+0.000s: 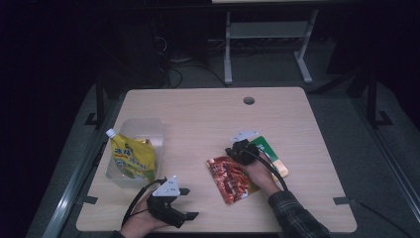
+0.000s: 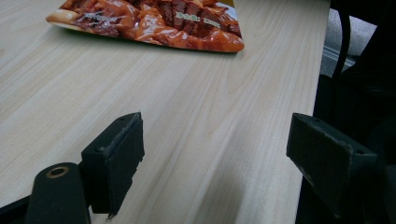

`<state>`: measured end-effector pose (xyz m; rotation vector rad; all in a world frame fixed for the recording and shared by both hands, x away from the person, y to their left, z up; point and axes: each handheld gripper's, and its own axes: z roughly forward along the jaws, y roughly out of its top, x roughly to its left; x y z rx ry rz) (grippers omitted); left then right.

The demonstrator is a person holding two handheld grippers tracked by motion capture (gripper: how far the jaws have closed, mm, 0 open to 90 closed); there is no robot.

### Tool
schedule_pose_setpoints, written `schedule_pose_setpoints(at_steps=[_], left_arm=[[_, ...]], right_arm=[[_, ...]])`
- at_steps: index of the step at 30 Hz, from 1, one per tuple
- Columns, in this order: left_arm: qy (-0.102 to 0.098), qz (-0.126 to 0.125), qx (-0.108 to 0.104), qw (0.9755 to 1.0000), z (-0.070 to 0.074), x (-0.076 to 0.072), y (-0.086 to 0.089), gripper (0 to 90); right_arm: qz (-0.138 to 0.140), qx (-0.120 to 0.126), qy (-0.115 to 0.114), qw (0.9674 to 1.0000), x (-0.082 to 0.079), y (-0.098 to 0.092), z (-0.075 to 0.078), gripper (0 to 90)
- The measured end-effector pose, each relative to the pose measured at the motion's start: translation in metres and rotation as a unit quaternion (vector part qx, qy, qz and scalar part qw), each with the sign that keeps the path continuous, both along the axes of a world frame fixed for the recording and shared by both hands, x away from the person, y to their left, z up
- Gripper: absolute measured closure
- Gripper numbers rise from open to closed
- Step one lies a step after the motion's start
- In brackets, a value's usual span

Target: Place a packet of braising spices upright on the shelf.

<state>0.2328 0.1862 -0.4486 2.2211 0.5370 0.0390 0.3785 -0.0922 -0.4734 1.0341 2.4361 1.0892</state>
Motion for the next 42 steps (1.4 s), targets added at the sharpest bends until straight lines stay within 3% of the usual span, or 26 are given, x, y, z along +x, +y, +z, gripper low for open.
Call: schedule_pose_setpoints(at_steps=[2, 5, 6, 8, 12, 20, 28, 34, 38, 42], left_arm=[[0.000, -0.001, -0.001, 1.0000, 0.000, 0.000, -0.001, 18.3], [0.001, -0.003, 0.002, 1.0000, -0.001, 0.001, -0.001, 18.3], [0.001, -0.003, 0.002, 1.0000, -0.001, 0.001, -0.001, 18.3], [0.001, -0.002, 0.002, 1.0000, -0.001, 0.001, -0.001, 18.3], [0.000, -0.003, 0.003, 1.0000, 0.000, 0.001, -0.002, 18.3], [0.001, -0.007, 0.003, 1.0000, -0.001, 0.003, -0.003, 18.3], [0.001, -0.008, 0.002, 1.0000, 0.000, 0.003, -0.003, 18.3], [-0.001, -0.008, 0.003, 1.0000, 0.000, 0.003, -0.003, 18.3], [-0.001, -0.006, 0.002, 1.0000, 0.001, 0.004, -0.006, 18.4], [-0.012, 0.002, 0.000, 0.9999, 0.004, 0.008, -0.008, 18.4]], right_arm=[[0.003, 0.019, -0.009, 0.9998, -0.003, -0.010, 0.015, 90.0], [0.003, 0.024, -0.020, 0.9995, -0.007, -0.021, 0.024, 90.0], [0.000, 0.020, -0.020, 0.9996, -0.012, -0.033, 0.030, 90.0], [-0.002, 0.012, -0.021, 0.9997, -0.014, -0.040, 0.031, 90.0], [-0.024, 0.000, -0.017, 0.9996, -0.024, -0.077, 0.032, 90.0], [-0.065, -0.015, -0.004, 0.9977, -0.030, -0.119, 0.026, 90.0], [-0.075, -0.047, 0.027, 0.9957, -0.019, -0.125, 0.013, 90.0], [-0.076, -0.054, 0.038, 0.9949, -0.018, -0.125, 0.009, 90.0], [-0.064, -0.027, 0.047, 0.9964, -0.014, -0.129, 0.007, 90.0], [-0.050, -0.028, 0.052, 0.9970, -0.016, -0.123, 0.007, 90.0]])
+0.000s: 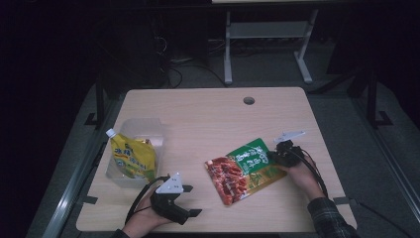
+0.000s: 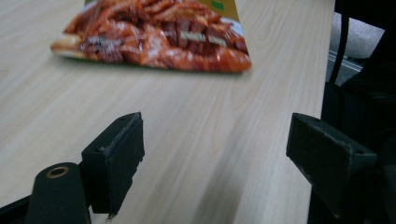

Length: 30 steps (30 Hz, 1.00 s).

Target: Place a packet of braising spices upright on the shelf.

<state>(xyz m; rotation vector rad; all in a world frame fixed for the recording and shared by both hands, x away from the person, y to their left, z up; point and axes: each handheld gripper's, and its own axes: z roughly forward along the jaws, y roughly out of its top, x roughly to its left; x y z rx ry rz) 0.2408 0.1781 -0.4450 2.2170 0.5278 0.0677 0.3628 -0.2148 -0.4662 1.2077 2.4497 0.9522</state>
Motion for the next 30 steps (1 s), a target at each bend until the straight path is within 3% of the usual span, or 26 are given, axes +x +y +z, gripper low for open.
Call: schedule_pose_setpoints(at_steps=[5, 6, 8, 14, 18, 21, 22, 25, 27, 28, 30], left_arm=[[-0.008, 0.006, 0.001, 0.9999, 0.002, 0.002, -0.001, 18.4], [-0.010, 0.005, 0.000, 0.9999, 0.003, 0.003, -0.001, 18.4], [-0.014, 0.010, -0.002, 0.9999, 0.004, 0.005, -0.003, 18.4], [-0.023, 0.028, -0.010, 0.9993, 0.008, 0.016, -0.009, 18.3], [-0.022, 0.047, -0.009, 0.9986, 0.008, 0.024, -0.013, 18.3], [-0.020, 0.059, 0.002, 0.9980, 0.004, 0.032, -0.017, 18.3], [-0.018, 0.064, 0.003, 0.9978, 0.003, 0.034, -0.019, 18.3], [-0.007, 0.077, -0.004, 0.9970, -0.001, 0.042, -0.023, 18.3], [-0.002, 0.079, 0.001, 0.9969, -0.005, 0.047, -0.025, 18.3], [0.000, 0.081, 0.002, 0.9967, -0.007, 0.050, -0.027, 18.3], [-0.001, 0.077, 0.018, 0.9969, -0.011, 0.056, -0.030, 18.2]], right_arm=[[0.035, 0.001, -0.006, 0.9993, -0.002, 0.014, -0.001, 90.0], [0.053, -0.002, -0.011, 0.9985, -0.001, 0.022, 0.000, 90.0], [0.058, -0.002, -0.010, 0.9983, -0.002, 0.025, 0.000, 90.0], [0.114, 0.011, -0.014, 0.9933, -0.003, 0.057, -0.002, 90.0], [0.127, 0.012, -0.017, 0.9916, -0.003, 0.068, -0.002, 90.0], [0.132, 0.010, -0.018, 0.9911, -0.004, 0.069, -0.001, 90.0], [0.129, 0.023, -0.018, 0.9912, -0.004, 0.066, 0.002, 89.5], [0.114, 0.045, -0.019, 0.9922, -0.009, 0.057, 0.012, 77.0], [0.116, 0.042, -0.014, 0.9923, -0.012, 0.053, 0.013, 68.3], [0.111, 0.042, -0.010, 0.9929, -0.017, 0.049, 0.013, 56.8], [0.099, 0.047, -0.012, 0.9939, -0.022, 0.045, 0.013, 52.7]])
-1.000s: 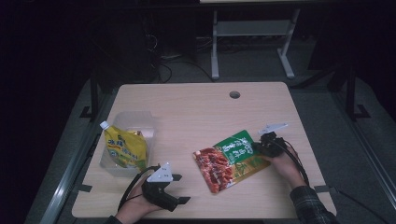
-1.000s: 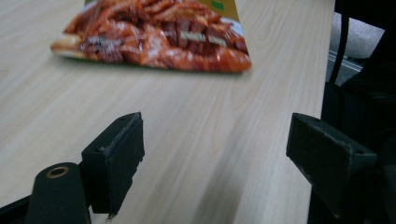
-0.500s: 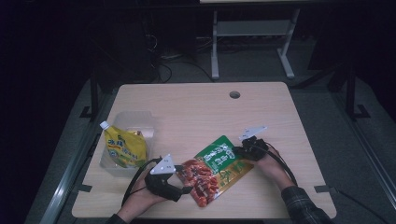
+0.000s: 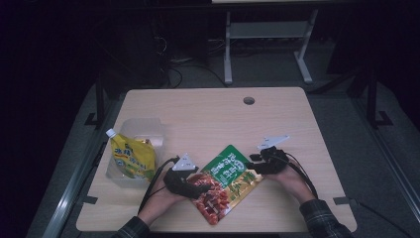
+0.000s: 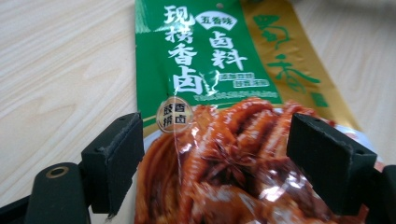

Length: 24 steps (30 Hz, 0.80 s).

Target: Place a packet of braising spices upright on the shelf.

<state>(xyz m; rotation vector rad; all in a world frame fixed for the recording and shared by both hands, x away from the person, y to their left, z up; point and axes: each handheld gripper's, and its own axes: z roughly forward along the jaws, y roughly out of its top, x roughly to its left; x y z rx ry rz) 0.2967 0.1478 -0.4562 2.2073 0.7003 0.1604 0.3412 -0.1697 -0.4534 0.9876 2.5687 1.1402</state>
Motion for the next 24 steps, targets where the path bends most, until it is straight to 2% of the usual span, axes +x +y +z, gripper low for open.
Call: schedule_pose_setpoints(at_steps=[3, 6, 8, 11, 17, 24], left_arm=[[-0.003, -0.004, 0.016, 0.9999, -0.003, 0.006, -0.003, 17.4], [0.010, 0.004, 0.014, 0.9998, -0.006, 0.012, -0.008, 17.4], [0.010, 0.002, 0.013, 0.9999, -0.008, 0.013, -0.011, 17.5], [0.008, -0.009, 0.029, 0.9995, -0.011, 0.014, -0.014, 17.5], [0.010, 0.002, 0.022, 0.9997, -0.014, 0.016, -0.018, 16.8], [0.010, -0.003, 0.028, 0.9996, -0.014, 0.017, -0.016, 19.0]], right_arm=[[-0.007, 0.000, 0.011, 0.9999, -0.009, -0.008, 0.003, 44.2], [-0.006, -0.003, 0.012, 0.9999, -0.021, -0.013, 0.005, 38.1], [-0.005, -0.007, 0.012, 0.9999, -0.030, -0.018, 0.004, 35.5], [-0.004, -0.006, 0.008, 0.9999, -0.041, -0.023, 0.003, 34.1], [-0.010, -0.002, 0.009, 0.9999, -0.050, -0.030, 0.001, 32.1], [-0.020, -0.002, 0.007, 0.9998, -0.053, -0.033, 0.002, 31.0]])
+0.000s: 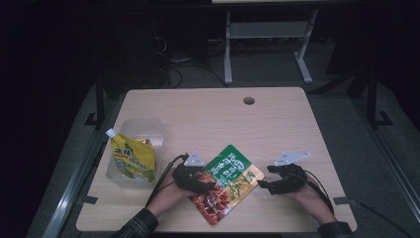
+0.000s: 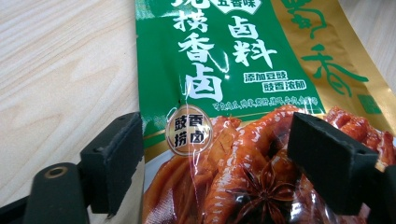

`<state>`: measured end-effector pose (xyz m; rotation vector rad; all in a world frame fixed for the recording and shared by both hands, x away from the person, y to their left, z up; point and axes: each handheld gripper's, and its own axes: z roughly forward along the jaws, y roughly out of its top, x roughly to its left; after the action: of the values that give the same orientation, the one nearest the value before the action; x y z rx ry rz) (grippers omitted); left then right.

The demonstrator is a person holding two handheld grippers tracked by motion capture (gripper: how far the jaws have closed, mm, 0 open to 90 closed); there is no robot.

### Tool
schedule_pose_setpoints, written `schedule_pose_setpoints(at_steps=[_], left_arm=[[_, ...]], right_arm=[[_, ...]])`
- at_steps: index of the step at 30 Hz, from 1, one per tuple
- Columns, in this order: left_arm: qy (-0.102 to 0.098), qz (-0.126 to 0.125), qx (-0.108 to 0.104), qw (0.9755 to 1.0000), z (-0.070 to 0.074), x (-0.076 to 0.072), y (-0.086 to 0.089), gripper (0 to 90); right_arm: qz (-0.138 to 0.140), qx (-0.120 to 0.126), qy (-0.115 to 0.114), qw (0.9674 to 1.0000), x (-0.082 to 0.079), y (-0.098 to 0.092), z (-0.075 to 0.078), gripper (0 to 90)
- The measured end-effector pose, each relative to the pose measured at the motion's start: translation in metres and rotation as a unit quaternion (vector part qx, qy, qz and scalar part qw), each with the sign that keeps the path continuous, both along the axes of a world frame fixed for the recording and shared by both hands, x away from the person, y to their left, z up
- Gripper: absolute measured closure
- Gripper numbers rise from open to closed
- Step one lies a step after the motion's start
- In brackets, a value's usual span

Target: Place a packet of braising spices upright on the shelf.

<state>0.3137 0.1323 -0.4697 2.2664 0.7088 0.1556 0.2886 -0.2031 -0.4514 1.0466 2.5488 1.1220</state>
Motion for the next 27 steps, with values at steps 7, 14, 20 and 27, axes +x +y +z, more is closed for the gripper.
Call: schedule_pose_setpoints(at_steps=[7, 14, 20, 27], left_arm=[[-0.007, -0.019, 0.030, 0.9993, 0.006, -0.005, -0.006, 51.0], [-0.008, -0.018, 0.050, 0.9986, 0.010, -0.007, -0.011, 80.6], [-0.004, -0.012, 0.046, 0.9989, 0.011, -0.006, -0.011, 87.4], [0.013, -0.007, 0.013, 0.9998, 0.011, -0.003, -0.003, 89.1]], right_arm=[[-0.001, 0.002, -0.004, 1.0000, -0.001, -0.001, 0.001, 31.0], [-0.001, 0.006, -0.006, 1.0000, -0.001, -0.001, 0.003, 31.0], [-0.004, 0.008, -0.009, 0.9999, -0.002, -0.001, 0.004, 31.0], [-0.008, 0.015, -0.011, 0.9998, -0.004, -0.002, 0.007, 28.8]])
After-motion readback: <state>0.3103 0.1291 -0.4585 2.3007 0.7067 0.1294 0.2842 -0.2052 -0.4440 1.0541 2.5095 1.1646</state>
